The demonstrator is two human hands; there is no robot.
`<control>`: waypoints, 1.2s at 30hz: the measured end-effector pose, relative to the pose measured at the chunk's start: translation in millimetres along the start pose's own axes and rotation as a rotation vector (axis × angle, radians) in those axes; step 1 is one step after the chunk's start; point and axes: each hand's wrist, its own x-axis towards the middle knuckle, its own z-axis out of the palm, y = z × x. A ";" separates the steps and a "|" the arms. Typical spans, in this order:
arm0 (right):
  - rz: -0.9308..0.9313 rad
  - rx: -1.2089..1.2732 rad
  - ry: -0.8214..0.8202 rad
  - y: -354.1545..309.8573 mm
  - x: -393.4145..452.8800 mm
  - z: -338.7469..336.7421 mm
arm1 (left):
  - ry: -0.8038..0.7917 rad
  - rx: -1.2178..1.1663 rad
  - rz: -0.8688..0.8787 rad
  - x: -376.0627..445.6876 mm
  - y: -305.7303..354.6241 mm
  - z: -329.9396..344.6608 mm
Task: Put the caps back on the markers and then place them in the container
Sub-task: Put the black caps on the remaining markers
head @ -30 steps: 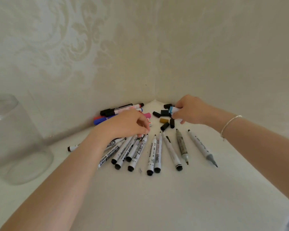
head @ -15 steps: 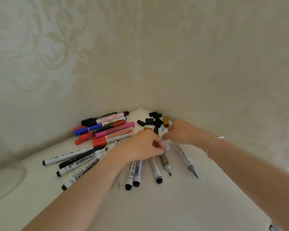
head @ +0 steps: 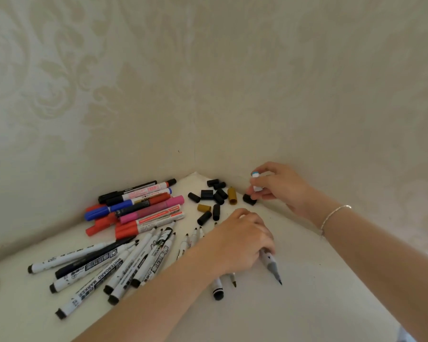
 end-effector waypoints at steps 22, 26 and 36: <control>-0.260 0.546 0.078 -33.5 5.0 25.5 | 0.223 -0.470 -0.523 -39.5 -68.6 -81.6; -0.237 0.529 0.040 -33.7 4.1 30.0 | 0.225 -0.499 -0.539 -39.5 -70.5 -81.4; -0.270 0.310 0.034 -36.9 4.0 48.0 | 0.355 -0.572 -0.519 -32.5 -64.8 -80.7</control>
